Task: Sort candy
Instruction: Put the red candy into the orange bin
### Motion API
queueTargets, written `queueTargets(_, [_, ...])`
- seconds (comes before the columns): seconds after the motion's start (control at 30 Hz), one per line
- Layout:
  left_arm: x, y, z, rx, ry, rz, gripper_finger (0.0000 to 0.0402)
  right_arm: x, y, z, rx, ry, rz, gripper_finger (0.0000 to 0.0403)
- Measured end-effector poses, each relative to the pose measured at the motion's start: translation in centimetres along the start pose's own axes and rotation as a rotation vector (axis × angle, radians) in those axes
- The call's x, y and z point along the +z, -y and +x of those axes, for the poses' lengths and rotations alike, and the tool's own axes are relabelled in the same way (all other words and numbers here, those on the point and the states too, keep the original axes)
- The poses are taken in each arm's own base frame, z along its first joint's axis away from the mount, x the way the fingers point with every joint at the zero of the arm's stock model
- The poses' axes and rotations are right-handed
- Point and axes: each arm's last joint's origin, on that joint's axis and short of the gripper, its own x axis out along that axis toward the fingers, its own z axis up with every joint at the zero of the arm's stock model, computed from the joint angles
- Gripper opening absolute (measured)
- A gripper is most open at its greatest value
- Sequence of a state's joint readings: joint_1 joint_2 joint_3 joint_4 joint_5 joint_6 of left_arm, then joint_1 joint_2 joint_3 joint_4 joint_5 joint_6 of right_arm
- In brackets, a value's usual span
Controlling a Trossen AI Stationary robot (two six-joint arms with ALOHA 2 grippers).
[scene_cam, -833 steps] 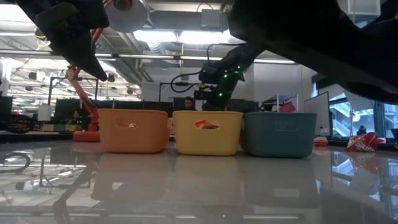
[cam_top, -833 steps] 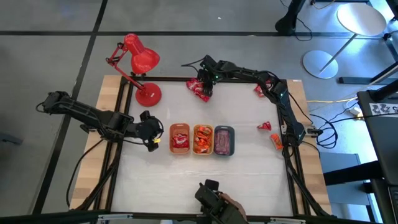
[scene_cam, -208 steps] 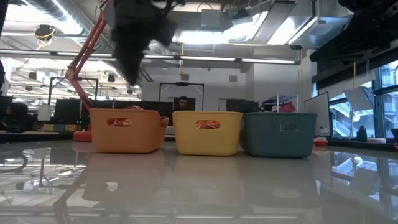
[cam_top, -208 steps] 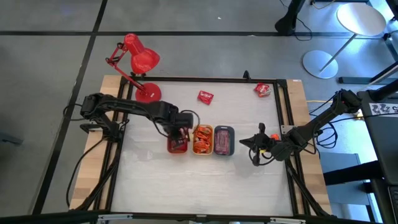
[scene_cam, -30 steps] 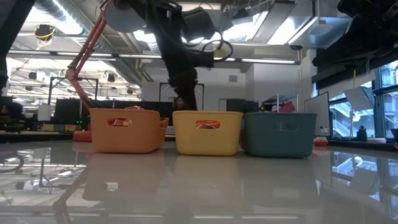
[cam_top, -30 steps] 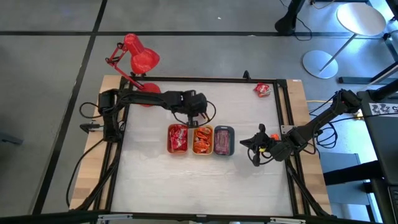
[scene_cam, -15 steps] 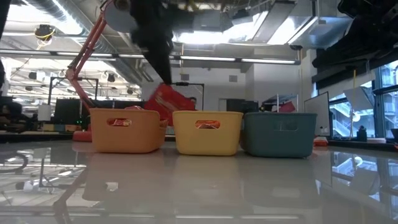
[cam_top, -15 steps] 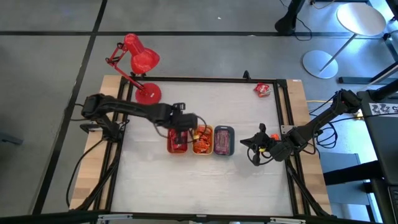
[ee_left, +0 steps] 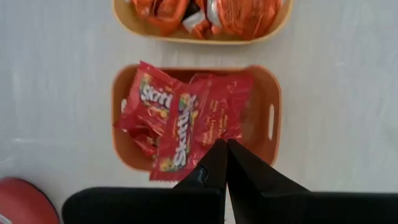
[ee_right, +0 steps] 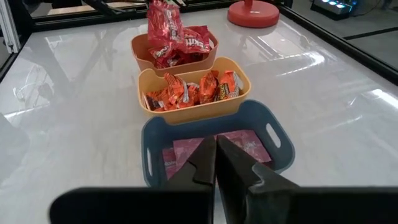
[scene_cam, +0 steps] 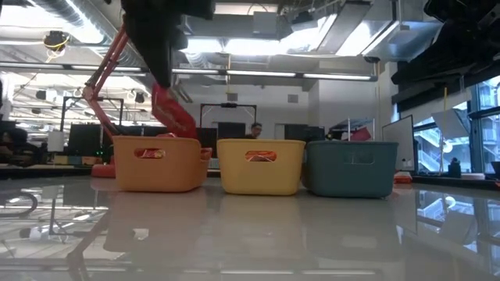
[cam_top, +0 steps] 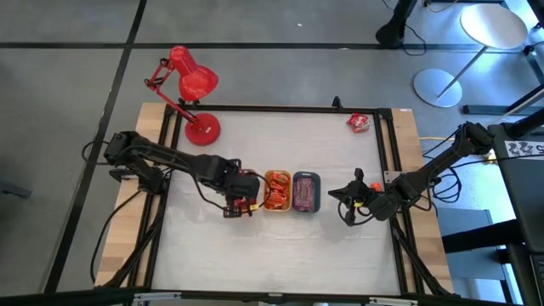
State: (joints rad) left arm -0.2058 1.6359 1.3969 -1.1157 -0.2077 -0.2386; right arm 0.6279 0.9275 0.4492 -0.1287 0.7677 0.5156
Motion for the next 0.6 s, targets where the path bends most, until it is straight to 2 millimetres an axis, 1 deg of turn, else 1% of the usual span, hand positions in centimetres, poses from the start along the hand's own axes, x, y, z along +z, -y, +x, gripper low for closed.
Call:
queueTargets(0.1, [-0.3, 0.0, 0.7, -0.014, -0.023, -0.015, 0.0, 0.0, 0.0, 0.0, 0.0, 0.001, 0.001, 0.0012])
queueTargets(0.3, [-1.3, 0.1, 3.1, -0.136, -0.09, -0.035, 0.0, 0.0, 0.0, 0.0, 0.008, -0.005, 0.001, 0.0012])
queueTargets(0.4, [-1.6, 0.1, 3.8, -0.144, -0.094, -0.069, 0.0002, 0.0, 0.0, 0.0, 0.011, -0.006, 0.001, 0.0012])
queueTargets(0.5, [-1.7, 0.0, 4.1, -0.142, -0.095, -0.087, 0.0016, 0.0, -0.1, 0.0, 0.017, -0.009, 0.002, 0.0012])
queueTargets(0.6, [-1.7, -0.3, 4.2, -0.138, -0.106, -0.124, 0.0047, 0.0, -0.1, 0.0, 0.017, -0.01, 0.003, 0.0012])
